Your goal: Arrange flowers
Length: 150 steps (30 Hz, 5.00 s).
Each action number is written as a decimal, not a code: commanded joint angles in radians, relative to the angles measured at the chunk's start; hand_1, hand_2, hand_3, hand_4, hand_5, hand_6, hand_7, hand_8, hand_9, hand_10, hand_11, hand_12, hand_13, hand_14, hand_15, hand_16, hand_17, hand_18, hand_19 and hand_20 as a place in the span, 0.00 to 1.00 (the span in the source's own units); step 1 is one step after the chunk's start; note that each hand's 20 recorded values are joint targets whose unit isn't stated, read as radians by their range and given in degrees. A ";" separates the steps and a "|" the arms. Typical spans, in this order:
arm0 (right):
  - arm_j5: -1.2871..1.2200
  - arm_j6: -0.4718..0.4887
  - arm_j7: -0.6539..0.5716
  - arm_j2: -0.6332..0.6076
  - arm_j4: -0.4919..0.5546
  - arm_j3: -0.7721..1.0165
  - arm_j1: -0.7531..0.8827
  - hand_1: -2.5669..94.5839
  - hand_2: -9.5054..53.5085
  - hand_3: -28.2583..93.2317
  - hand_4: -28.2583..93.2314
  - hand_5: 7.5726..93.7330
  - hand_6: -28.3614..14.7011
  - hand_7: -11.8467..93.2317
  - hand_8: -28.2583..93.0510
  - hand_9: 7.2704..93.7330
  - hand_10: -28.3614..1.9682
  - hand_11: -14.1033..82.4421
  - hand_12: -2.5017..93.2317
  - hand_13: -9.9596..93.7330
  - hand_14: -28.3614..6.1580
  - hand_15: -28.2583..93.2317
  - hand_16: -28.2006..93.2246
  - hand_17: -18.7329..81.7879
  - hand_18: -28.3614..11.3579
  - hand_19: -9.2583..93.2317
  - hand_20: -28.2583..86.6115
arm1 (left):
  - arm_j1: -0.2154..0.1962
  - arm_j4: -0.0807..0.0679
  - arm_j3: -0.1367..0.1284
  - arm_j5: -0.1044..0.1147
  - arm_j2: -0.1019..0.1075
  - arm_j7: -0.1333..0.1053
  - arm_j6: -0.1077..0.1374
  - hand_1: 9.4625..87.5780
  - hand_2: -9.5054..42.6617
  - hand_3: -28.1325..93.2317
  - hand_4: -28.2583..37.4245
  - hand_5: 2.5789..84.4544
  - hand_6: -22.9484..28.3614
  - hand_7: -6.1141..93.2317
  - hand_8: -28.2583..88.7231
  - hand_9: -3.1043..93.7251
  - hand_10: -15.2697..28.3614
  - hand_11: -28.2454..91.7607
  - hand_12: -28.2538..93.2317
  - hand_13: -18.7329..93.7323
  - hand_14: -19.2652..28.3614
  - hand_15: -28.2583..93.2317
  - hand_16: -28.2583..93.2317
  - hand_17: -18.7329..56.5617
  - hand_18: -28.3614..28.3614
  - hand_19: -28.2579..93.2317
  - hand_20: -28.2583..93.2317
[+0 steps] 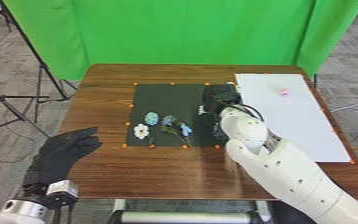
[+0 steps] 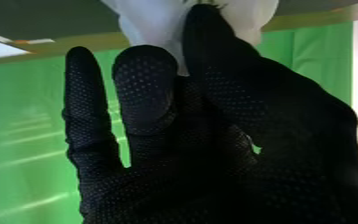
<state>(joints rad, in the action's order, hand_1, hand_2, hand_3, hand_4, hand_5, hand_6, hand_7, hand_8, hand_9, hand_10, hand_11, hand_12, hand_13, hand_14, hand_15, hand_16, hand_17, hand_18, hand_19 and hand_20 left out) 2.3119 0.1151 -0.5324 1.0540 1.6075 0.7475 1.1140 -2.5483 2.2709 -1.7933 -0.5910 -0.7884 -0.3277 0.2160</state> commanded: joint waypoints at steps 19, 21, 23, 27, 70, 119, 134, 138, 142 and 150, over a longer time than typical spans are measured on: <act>-0.081 0.167 -0.033 -0.063 0.168 0.031 -0.010 0.46 0.00 0.95 0.00 0.57 0.52 0.30 0.12 0.55 0.31 0.44 0.20 0.63 0.48 0.87 0.41 0.30 0.15 0.81 0.34 | -0.039 0.010 0.002 -0.001 -0.024 0.009 0.008 0.26 0.27 0.88 0.20 0.62 0.77 0.21 0.17 0.49 0.88 0.60 0.32 0.43 0.98 0.76 0.12 0.13 0.87 0.72 0.35; -0.090 0.170 -0.031 -0.090 0.180 0.040 -0.018 0.45 0.00 0.95 0.00 0.56 0.51 0.29 0.12 0.54 0.30 0.44 0.20 0.62 0.46 0.87 0.41 0.30 0.14 0.81 0.34 | -0.039 0.012 0.001 -0.007 -0.027 0.013 0.005 0.26 0.27 0.88 0.20 0.62 0.77 0.21 0.17 0.49 0.88 0.60 0.32 0.43 0.98 0.76 0.12 0.13 0.87 0.72 0.35; -0.092 0.177 -0.023 -0.119 0.182 0.055 -0.031 0.44 0.00 0.96 0.00 0.56 0.50 0.28 0.13 0.54 0.28 0.43 0.20 0.62 0.43 0.87 0.40 0.29 0.13 0.80 0.34 | -0.033 0.012 0.004 -0.008 -0.026 0.015 0.005 0.26 0.27 0.88 0.20 0.62 0.77 0.21 0.17 0.49 0.88 0.60 0.32 0.43 0.98 0.76 0.12 0.13 0.87 0.72 0.35; -0.131 0.199 0.001 -0.168 0.123 0.097 -0.074 0.37 0.06 0.96 0.01 0.54 0.49 0.27 0.14 0.52 0.27 0.41 0.20 0.61 0.39 0.89 0.36 0.29 0.13 0.79 0.35 | -0.012 0.008 0.028 -0.004 -0.013 0.011 0.011 0.26 0.27 0.88 0.20 0.62 0.77 0.21 0.17 0.49 0.88 0.59 0.32 0.43 0.98 0.76 0.12 0.13 0.87 0.72 0.35; -0.039 0.404 0.018 -0.100 -0.393 0.296 -0.183 0.19 0.31 0.97 0.03 0.40 0.52 0.24 0.15 0.37 0.31 0.24 0.19 0.62 0.39 0.93 0.34 0.29 0.18 0.76 0.39 | 0.107 -0.011 0.102 -0.007 -0.012 -0.022 -0.021 0.26 0.28 0.89 0.19 0.62 0.77 0.21 0.17 0.49 0.88 0.60 0.32 0.43 0.99 0.76 0.12 0.13 0.87 0.72 0.35; -0.158 0.010 -0.197 -0.143 -0.169 0.246 0.030 0.59 0.00 0.87 0.00 0.81 0.70 0.44 0.22 0.97 0.79 0.33 0.43 0.85 0.71 0.83 0.41 0.43 0.29 0.84 0.31 | 0.090 -0.022 0.125 0.018 0.010 -0.039 0.001 0.26 0.28 0.89 0.19 0.62 0.77 0.21 0.16 0.49 0.88 0.60 0.32 0.43 0.99 0.76 0.12 0.13 0.87 0.72 0.35; -0.219 -0.099 -0.120 -0.238 0.149 0.148 0.183 0.59 0.00 0.87 0.00 0.82 0.68 0.42 0.24 0.97 0.78 0.33 0.43 0.86 0.70 0.84 0.41 0.43 0.27 0.86 0.30 | 0.050 -0.010 0.086 -0.004 -0.016 0.003 -0.019 0.26 0.27 0.89 0.19 0.62 0.77 0.21 0.17 0.49 0.88 0.60 0.32 0.43 0.98 0.76 0.12 0.13 0.87 0.72 0.35; -0.209 -0.104 -0.102 -0.238 0.184 0.131 0.208 0.59 0.00 0.87 0.00 0.83 0.68 0.42 0.24 0.97 0.77 0.33 0.43 0.86 0.69 0.83 0.41 0.43 0.27 0.86 0.30 | 0.060 -0.012 0.088 -0.006 -0.014 0.006 -0.022 0.26 0.27 0.89 0.19 0.62 0.77 0.21 0.17 0.49 0.88 0.60 0.32 0.43 0.98 0.76 0.12 0.13 0.87 0.72 0.35; -0.218 -0.081 -0.104 -0.235 0.207 0.119 0.235 0.59 0.00 0.87 0.00 0.82 0.68 0.42 0.24 0.97 0.76 0.32 0.43 0.86 0.69 0.83 0.41 0.43 0.27 0.86 0.29 | 0.063 -0.012 0.089 -0.004 -0.009 0.008 -0.022 0.26 0.27 0.89 0.19 0.62 0.77 0.21 0.17 0.49 0.88 0.60 0.32 0.43 0.98 0.76 0.12 0.13 0.87 0.72 0.35; -0.204 -0.089 -0.101 -0.243 0.244 0.115 0.288 0.59 0.00 0.87 0.00 0.82 0.68 0.42 0.24 0.97 0.76 0.32 0.43 0.86 0.68 0.83 0.41 0.43 0.26 0.86 0.29 | 0.056 -0.009 0.081 -0.010 -0.022 0.021 -0.022 0.26 0.27 0.89 0.19 0.62 0.77 0.21 0.17 0.49 0.88 0.60 0.32 0.43 0.98 0.76 0.12 0.13 0.87 0.72 0.35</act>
<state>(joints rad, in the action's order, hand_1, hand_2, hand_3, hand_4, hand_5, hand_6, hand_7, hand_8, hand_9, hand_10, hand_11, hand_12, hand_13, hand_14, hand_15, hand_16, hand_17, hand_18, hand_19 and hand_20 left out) 2.0954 0.0235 -0.6394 0.8123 1.8312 0.8806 1.3485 -2.4741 2.2554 -1.7063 -0.5947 -0.7977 -0.3189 0.1984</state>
